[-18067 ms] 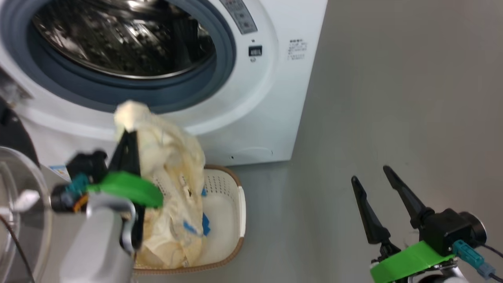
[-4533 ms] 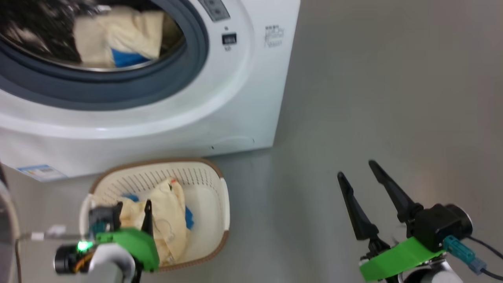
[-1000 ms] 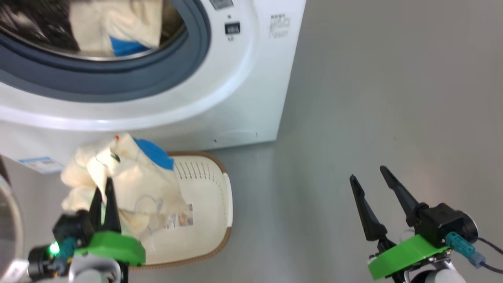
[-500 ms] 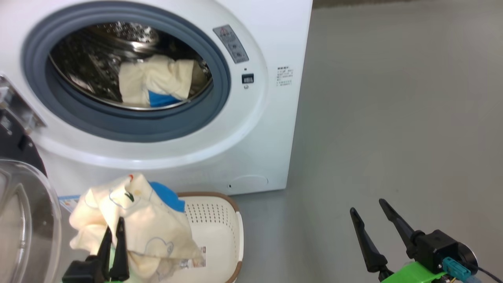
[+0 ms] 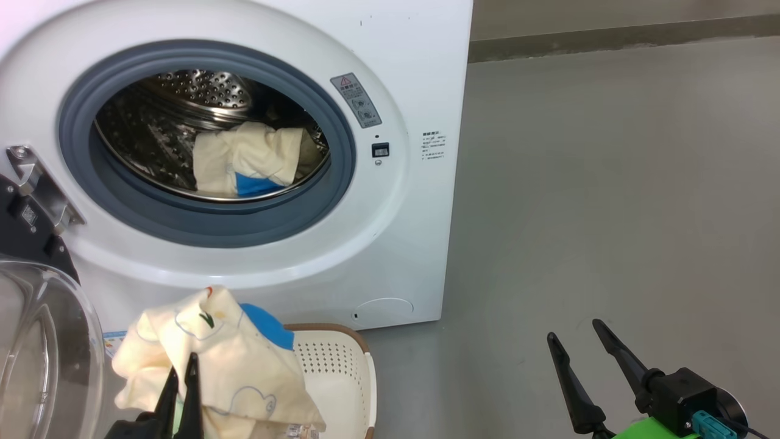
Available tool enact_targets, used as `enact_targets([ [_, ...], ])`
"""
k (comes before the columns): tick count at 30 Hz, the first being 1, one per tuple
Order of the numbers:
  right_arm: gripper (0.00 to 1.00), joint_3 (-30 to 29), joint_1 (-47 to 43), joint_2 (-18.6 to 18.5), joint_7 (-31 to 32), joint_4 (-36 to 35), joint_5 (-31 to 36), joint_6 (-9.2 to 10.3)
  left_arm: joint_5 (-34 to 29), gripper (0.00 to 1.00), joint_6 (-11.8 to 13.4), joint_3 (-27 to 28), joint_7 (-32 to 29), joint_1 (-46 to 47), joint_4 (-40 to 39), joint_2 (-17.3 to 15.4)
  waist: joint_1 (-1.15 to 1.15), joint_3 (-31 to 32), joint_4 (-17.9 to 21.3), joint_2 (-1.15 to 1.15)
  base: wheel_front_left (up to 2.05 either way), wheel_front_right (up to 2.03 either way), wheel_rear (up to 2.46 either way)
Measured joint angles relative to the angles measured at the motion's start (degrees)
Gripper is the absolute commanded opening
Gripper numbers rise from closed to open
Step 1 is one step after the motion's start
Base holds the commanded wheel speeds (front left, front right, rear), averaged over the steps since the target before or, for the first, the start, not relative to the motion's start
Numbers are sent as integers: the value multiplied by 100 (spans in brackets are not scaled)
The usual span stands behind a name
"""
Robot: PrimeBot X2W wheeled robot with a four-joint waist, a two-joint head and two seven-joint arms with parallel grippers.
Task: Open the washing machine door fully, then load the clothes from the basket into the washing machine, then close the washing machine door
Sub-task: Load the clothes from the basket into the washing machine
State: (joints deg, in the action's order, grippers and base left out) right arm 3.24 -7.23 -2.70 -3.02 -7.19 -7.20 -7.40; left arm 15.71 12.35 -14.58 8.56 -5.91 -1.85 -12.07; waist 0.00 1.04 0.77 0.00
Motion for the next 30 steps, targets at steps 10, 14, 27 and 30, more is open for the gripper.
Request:
enact_targets([
  [10, 100, -24, -62, 1, 48, -29, 0, 0, 11, 0, 51, -19, -43, -91, -48, -2, 0, 32, 23, 0, 0, 0, 0],
  [14, 100, -23, -67, 2, 48, -30, 0, 0, 16, 0, 52, -21, -43, -91, -48, -3, 0, 30, 42, 0, 0, 0, 0],
  [27, 100, 5, -68, 3, 75, -112, 0, 0, 209, 0, 41, -2, 64, -64, 197, 9, 0, -69, 52, 0, 0, 0, 0],
  [30, 100, 36, -64, 3, 75, -168, 0, 0, 326, 0, -55, 3, 66, 105, 427, 30, 0, -165, 63, 0, 0, 0, 0],
])
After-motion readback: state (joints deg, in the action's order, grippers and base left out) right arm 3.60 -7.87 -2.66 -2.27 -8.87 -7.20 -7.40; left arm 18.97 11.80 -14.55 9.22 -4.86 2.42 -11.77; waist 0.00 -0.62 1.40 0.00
